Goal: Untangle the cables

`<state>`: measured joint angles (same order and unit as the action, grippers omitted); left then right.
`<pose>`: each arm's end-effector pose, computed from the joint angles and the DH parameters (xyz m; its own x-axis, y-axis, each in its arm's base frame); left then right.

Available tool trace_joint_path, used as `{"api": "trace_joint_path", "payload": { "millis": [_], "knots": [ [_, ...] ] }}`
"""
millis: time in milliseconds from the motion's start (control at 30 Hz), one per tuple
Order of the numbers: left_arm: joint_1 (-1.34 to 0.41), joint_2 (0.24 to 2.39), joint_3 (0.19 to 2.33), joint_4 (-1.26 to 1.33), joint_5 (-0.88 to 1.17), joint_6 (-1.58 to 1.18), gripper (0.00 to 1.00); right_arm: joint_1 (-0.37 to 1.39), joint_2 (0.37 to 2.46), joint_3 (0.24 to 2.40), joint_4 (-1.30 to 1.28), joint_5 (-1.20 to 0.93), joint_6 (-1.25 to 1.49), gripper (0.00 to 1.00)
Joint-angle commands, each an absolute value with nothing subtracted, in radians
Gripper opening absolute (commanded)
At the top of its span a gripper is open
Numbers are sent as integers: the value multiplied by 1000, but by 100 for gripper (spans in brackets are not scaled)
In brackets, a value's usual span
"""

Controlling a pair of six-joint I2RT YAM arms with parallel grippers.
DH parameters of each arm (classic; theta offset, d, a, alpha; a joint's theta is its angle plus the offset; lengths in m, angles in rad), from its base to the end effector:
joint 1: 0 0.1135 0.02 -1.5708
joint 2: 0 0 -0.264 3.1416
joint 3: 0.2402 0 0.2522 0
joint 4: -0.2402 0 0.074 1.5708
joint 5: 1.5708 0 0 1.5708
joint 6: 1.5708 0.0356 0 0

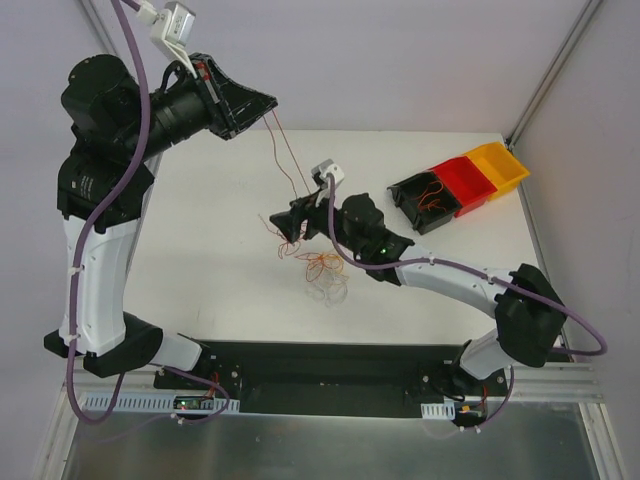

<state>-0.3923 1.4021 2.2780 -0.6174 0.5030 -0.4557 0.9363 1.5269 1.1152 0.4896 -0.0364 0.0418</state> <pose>0.1673 -0.0878 0.6272 -0.1248 -0.3656 -0.9224 0.7914 0.5240 -0.3148 0.2160 0.2957 0.3427 0.0116 0.0862 -0.9962 -0.8275 0.5601 0.0388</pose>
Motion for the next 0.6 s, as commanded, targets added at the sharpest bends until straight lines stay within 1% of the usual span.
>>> {"api": "trace_joint_path", "payload": {
  "millis": [0, 67, 133, 167, 233, 333, 400, 500, 533, 567],
  "knots": [
    [-388, 1376, 2367, -440, 388, -417, 0, 937, 1575, 911, 531, 64, 72, 29],
    [-388, 1382, 2364, -442, 356, -402, 0, 937, 1629, 885, 534, 74, 54, 25],
    [-388, 1391, 2367, -440, 333, -397, 0, 937, 1679, 850, 546, 89, 40, 25],
    [-388, 1399, 2375, -442, 330, -391, 0, 936, 1701, 836, 552, 87, 26, 27],
    [-388, 1407, 2379, -442, 315, -379, 0, 937, 1724, 819, 551, 57, -20, 36],
    [-388, 1394, 2346, -439, 290, -356, 0, 936, 1706, 782, 552, 34, -29, 44],
    [-388, 1373, 2284, -440, 302, -339, 0, 933, 1652, 801, 497, 11, -38, 45],
    [-388, 1287, 2075, -442, 301, -319, 0, 911, 1571, 879, 338, -119, -19, 48],
    [-387, 1255, 1989, -443, 295, -308, 0, 901, 1559, 899, 304, -162, -3, 53],
    [-385, 1226, 1917, -455, 284, -296, 2, 891, 1545, 916, 273, -202, 26, 63]
  ]
}}
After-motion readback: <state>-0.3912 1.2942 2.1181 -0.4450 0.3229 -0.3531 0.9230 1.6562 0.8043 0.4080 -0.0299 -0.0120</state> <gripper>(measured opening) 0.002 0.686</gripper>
